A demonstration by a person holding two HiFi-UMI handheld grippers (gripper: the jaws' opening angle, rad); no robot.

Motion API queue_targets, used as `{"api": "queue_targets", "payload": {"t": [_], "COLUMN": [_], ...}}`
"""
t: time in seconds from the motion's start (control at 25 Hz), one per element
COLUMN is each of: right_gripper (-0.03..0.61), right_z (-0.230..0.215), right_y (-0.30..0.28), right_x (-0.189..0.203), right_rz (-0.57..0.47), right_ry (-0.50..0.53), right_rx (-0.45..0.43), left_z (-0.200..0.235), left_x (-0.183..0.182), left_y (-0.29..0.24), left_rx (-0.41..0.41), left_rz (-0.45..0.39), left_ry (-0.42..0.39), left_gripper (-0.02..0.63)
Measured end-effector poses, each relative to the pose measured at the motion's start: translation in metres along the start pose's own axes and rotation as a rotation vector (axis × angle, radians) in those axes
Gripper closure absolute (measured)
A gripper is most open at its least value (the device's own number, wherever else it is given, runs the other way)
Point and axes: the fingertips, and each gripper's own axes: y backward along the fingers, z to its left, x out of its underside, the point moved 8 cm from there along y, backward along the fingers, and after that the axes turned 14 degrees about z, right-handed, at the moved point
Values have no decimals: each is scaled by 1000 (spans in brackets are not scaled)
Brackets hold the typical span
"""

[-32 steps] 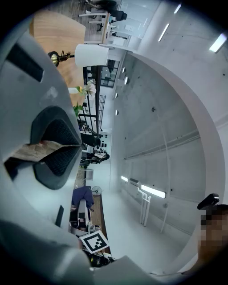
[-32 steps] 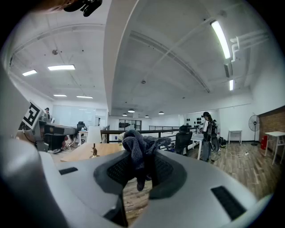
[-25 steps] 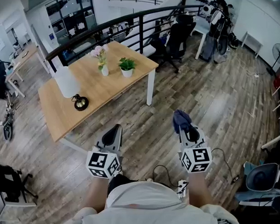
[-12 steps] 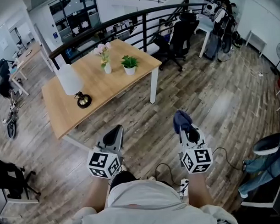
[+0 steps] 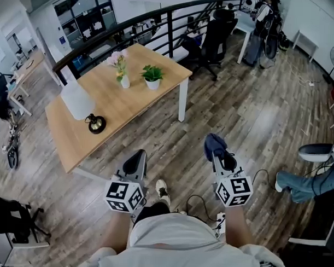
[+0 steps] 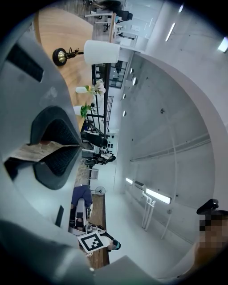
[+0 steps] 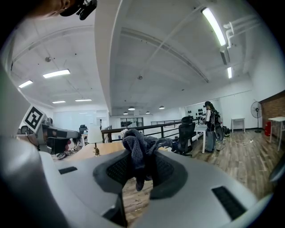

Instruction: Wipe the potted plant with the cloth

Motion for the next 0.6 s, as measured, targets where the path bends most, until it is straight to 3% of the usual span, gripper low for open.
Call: {"api": "queue_targets", "payload": {"t": [0.32, 0.6], "right_gripper": [434, 434], "right_z": [-20, -11], "right_y": [-63, -137], "right_x": [-44, -87], "right_rz": [24, 50], "right_ry": [13, 46], "right_rx": [53, 63], "left_z": [47, 109], "left_x": [-36, -64], "left_y": [-72, -122], "left_rx": [64, 93], "left_rz": [-10, -13], "left_ry": [9, 14], "left_gripper": [591, 591]}}
